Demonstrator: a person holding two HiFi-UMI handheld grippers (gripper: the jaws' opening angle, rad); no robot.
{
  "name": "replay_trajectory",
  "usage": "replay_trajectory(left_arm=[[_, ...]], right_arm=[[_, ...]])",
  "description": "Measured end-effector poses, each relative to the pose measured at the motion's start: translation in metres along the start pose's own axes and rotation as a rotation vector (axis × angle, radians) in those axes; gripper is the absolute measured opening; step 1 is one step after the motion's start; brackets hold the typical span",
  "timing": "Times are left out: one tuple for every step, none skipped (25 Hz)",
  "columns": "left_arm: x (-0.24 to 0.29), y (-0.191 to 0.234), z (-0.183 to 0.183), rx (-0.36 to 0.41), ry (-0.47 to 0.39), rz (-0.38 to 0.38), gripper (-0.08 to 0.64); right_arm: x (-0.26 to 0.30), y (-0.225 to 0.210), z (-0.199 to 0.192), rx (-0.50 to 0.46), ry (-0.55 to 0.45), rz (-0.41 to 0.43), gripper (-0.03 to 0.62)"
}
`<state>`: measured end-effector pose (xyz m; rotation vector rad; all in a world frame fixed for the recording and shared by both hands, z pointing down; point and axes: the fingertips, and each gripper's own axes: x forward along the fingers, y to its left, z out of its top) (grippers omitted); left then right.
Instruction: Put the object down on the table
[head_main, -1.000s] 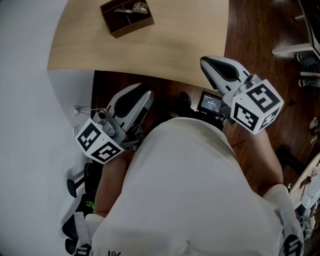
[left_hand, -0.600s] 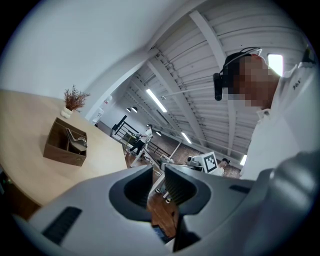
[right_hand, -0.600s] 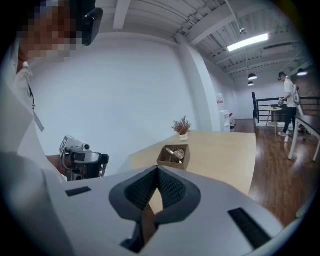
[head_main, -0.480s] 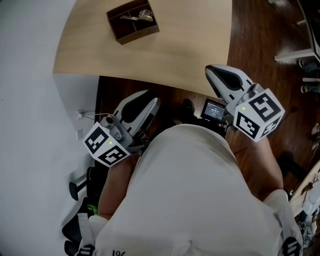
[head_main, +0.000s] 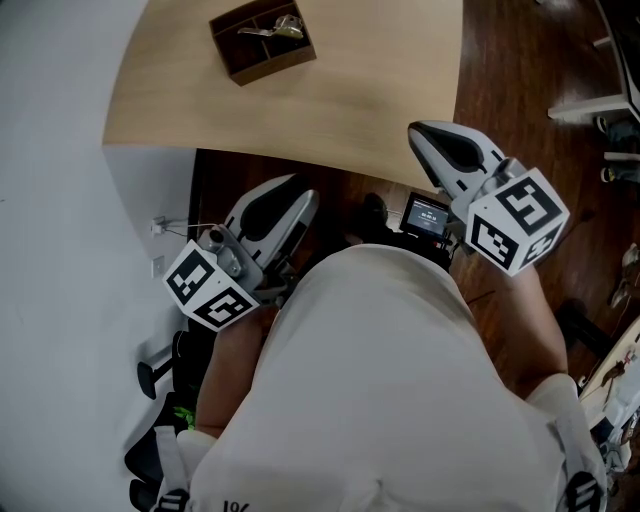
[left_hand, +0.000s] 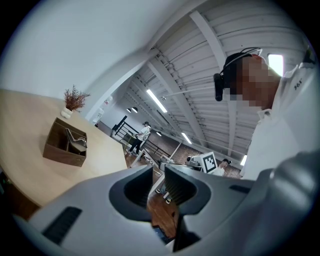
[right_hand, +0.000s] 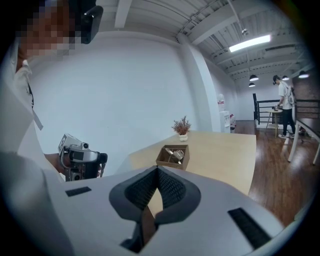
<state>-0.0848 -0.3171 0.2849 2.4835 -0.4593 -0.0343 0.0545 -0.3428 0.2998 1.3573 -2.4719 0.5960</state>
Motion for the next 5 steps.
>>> replay_trajectory(left_arm=[[0.0009,-0.0003,-0.0008,-0.002,0.002,0.0,0.071],[0.0019,-0.0009,-0.0019,-0.005,0.004,0.0,0.071],[0.0027,-0.0016,-0.0032,-0.01,0.006,-0.001,0.071],[0.0034,-0.0024,-0.0046,-0.015,0.009,-0.002,0.071],[0.004,-0.0032,-0.0062,-0.02,0.011,-0.003,0.071]], right_arm=[[-0.0003,-0.0004,-0.0007,0.0,0.002,0.001,0.002],[-0.0009,-0.001,-0.0017,0.001,0.006,0.0,0.002],[-0.0018,-0.0014,-0.0031,0.003,0.01,0.0,0.002],[-0.0027,-0.0018,-0.0047,0.005,0.015,-0.001,0.002],[-0.0036,-0.0021,-0.0064,0.006,0.02,-0.003,0.002]])
